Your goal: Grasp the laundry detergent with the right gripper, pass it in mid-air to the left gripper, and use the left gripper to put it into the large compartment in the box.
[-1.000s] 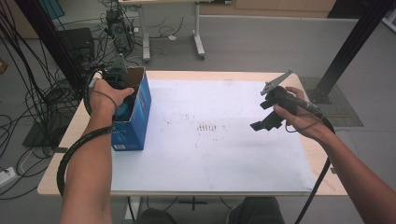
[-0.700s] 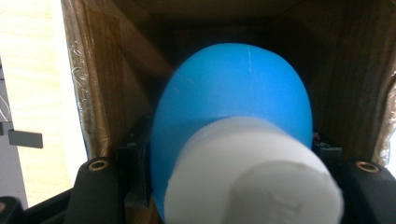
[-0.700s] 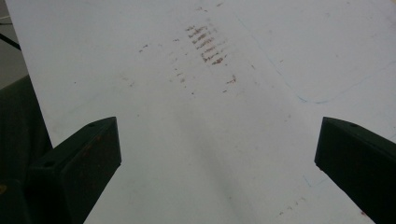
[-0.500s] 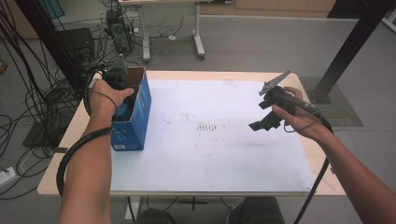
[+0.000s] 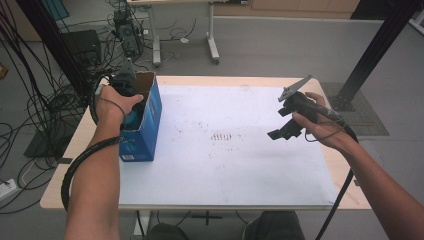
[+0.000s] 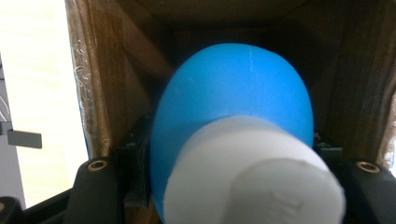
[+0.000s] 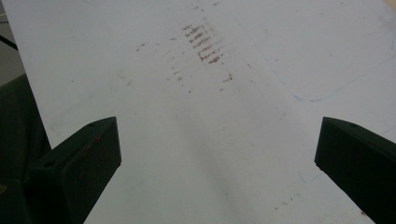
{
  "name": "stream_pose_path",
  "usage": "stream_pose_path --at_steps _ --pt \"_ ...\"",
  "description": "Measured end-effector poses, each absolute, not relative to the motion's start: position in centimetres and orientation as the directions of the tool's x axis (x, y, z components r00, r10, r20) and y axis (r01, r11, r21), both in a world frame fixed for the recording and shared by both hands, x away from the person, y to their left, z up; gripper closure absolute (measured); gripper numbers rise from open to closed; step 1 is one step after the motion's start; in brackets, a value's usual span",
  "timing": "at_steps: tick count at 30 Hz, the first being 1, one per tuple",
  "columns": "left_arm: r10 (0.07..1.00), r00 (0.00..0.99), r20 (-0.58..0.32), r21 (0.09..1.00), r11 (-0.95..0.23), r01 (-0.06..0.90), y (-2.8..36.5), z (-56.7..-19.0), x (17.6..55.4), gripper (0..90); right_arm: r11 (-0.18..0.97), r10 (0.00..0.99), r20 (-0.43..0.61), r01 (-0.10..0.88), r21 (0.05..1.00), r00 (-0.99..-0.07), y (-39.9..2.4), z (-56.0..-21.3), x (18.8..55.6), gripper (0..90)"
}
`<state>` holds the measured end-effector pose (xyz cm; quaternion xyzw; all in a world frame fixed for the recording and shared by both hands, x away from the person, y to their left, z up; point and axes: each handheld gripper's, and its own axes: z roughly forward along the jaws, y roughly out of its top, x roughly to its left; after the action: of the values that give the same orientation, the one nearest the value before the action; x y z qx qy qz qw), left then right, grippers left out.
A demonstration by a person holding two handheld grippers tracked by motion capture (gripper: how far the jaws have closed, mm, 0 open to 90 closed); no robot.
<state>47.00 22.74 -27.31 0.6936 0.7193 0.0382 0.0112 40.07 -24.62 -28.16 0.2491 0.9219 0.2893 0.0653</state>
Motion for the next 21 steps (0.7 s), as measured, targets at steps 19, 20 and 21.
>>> stream_pose_path --at_steps 19,20,21 --pt "0.998 -0.042 0.036 0.076 0.039 0.996 22.78 -27.34 46.95 35.7 0.711 0.497 0.017 0.418 0.565 -0.868 -24.65 -28.01 40.17 0.3" --pt "0.998 -0.042 0.036 0.076 0.039 0.996 22.77 -27.35 46.94 35.7 0.71 0.497 0.017 0.418 0.566 -0.867 -24.67 -28.0 40.17 0.4" --pt "0.999 -0.041 0.036 0.076 0.039 0.996 22.77 -27.34 46.94 35.7 0.709 0.499 0.018 0.42 0.566 -0.866 -24.69 -27.99 40.17 0.3"
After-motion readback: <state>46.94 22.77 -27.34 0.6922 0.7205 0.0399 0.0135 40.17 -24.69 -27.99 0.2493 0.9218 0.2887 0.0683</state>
